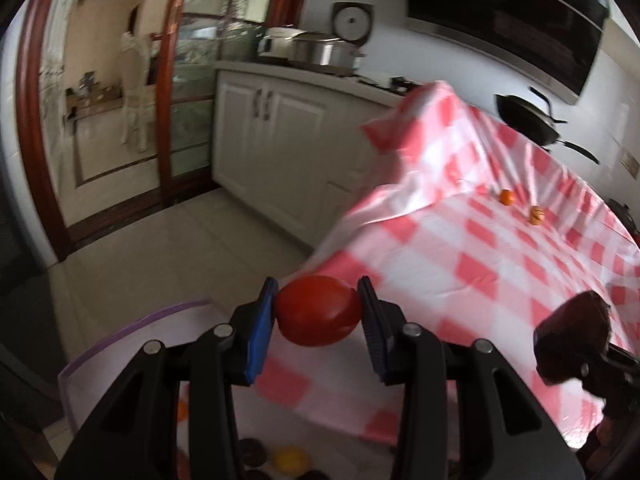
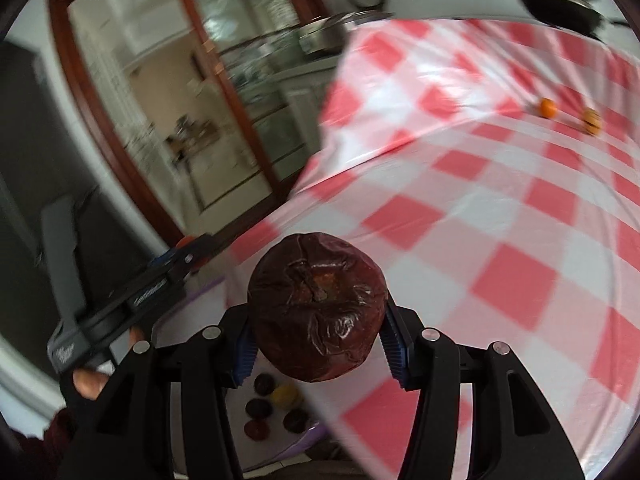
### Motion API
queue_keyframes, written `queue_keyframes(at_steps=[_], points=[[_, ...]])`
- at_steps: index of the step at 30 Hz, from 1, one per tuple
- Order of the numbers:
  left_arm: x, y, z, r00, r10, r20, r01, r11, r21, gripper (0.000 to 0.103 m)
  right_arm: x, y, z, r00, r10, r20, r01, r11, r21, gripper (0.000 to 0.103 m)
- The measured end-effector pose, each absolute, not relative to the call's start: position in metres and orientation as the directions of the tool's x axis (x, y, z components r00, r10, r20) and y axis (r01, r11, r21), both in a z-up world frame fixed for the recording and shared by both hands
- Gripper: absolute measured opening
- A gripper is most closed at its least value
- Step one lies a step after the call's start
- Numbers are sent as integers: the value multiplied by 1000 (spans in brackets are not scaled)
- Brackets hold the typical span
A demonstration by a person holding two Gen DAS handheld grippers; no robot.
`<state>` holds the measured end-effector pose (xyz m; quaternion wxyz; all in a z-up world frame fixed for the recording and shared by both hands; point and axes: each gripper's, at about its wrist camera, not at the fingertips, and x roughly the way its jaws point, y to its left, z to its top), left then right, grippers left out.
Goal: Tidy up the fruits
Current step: 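Carry the apple and tomato in both grippers over the white box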
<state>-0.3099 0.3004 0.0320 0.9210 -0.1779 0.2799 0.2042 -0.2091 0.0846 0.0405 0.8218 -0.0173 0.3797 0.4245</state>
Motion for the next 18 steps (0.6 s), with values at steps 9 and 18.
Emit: queue_keyframes(at_steps=[9,18], points=[[-339,344,-12,677,318,-664,-574,792,-206,41,-284,152,13,183,670,-720,-909,395,136,52],[-333,373,-73,498,318,-807,-624,777,-79,41,-312,203,-56,131,496,-859,-957,289,21,52]])
